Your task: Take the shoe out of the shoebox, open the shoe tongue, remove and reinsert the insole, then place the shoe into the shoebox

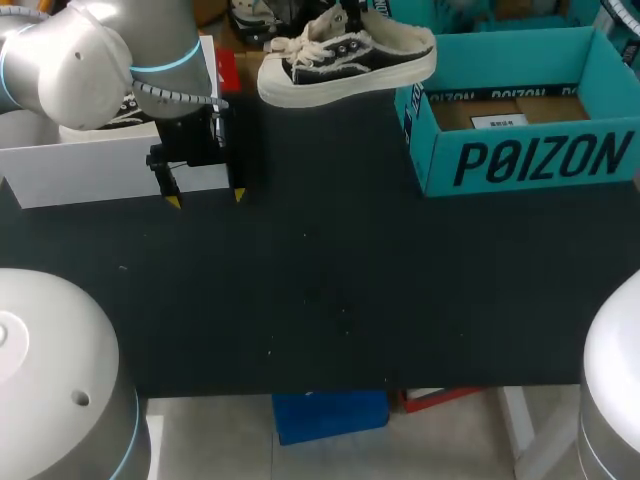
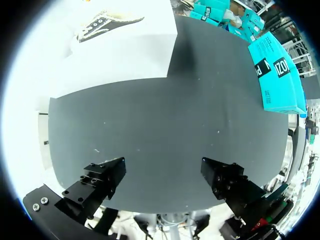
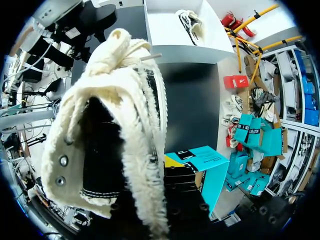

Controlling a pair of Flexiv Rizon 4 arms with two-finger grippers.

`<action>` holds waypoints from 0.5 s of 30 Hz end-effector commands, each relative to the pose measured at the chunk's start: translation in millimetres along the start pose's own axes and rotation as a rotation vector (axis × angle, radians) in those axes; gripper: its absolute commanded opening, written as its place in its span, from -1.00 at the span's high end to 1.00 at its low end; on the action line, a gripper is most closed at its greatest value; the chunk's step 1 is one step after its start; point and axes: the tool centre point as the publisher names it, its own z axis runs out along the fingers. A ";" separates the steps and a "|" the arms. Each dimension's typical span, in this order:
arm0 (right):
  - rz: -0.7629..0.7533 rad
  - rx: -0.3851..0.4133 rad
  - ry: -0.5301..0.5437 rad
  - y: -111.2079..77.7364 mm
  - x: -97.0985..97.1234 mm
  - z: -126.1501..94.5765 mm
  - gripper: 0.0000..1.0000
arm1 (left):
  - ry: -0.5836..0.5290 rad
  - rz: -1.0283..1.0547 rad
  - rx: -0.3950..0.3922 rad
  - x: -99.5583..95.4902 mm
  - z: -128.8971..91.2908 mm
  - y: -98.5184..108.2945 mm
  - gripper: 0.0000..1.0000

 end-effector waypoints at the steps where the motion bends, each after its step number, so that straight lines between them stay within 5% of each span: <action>1: 0.000 0.001 0.003 0.3 -0.4 -2.6 1.00 | 0.003 0.001 0.001 -0.7 0.4 0.2 -1.00; 11: 0.046 0.040 0.030 -104.0 -73.0 18.4 1.00 | 0.003 0.001 0.001 -0.7 0.4 0.2 -1.00; 15: 0.003 -0.006 0.008 -134.0 -91.5 23.1 1.00 | 0.003 0.001 0.001 -0.7 0.4 0.2 -1.00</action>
